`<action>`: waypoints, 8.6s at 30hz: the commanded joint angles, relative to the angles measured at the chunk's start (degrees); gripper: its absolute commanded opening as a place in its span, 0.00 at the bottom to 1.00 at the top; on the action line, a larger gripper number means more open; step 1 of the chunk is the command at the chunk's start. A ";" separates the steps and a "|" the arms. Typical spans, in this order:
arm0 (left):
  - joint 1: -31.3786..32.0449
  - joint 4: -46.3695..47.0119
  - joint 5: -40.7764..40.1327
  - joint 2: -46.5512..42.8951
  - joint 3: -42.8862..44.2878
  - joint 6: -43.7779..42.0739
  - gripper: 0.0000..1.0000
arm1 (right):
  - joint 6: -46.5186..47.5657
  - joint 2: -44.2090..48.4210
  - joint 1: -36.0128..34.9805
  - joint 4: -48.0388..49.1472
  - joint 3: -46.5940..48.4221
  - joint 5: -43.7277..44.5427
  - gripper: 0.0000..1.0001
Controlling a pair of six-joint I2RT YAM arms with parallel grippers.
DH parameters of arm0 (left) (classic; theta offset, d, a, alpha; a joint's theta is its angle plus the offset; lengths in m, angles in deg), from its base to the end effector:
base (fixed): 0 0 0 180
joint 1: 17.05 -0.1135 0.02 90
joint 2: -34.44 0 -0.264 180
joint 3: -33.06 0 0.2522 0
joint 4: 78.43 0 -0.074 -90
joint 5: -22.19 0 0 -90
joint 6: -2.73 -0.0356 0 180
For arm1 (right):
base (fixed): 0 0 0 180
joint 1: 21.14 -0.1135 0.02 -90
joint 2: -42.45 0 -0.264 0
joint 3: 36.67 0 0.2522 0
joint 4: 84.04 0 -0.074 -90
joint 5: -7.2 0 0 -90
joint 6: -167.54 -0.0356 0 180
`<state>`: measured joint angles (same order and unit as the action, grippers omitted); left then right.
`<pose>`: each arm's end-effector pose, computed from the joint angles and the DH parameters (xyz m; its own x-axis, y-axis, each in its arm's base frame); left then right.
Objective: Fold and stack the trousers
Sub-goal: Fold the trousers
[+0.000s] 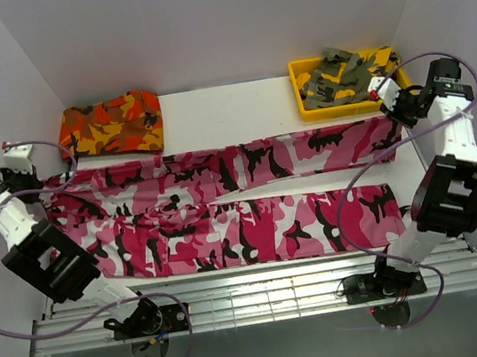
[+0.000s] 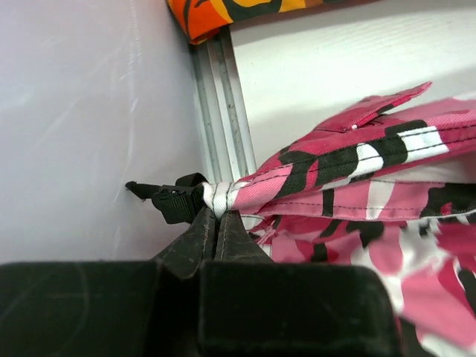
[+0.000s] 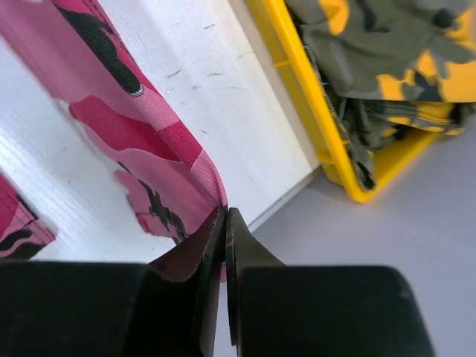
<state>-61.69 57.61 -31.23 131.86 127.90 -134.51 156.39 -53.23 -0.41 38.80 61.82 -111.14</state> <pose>0.2829 0.2495 0.2895 -0.5508 0.2847 -0.7846 0.1941 0.9579 0.2113 0.3421 -0.1114 0.3030 -0.1987 -0.8481 -0.4912 -0.7354 0.4603 -0.4972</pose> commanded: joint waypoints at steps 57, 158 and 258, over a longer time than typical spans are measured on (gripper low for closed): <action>-7.58 -28.78 -13.01 -17.64 -15.77 -26.25 0.72 | 10.82 11.29 16.58 -24.47 -15.98 6.26 0.83; 23.64 -35.81 -12.67 9.62 9.72 -4.87 0.61 | 11.24 -18.49 -8.25 -13.03 1.23 16.21 0.41; 11.07 -5.31 -16.36 4.08 -14.72 -20.61 0.44 | 9.74 -8.65 -1.48 0.33 -10.56 24.38 0.08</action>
<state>-50.32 53.94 -47.69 136.41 112.43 -156.41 165.24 -62.11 -1.83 39.13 47.57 -88.49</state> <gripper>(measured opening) 0.444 0.088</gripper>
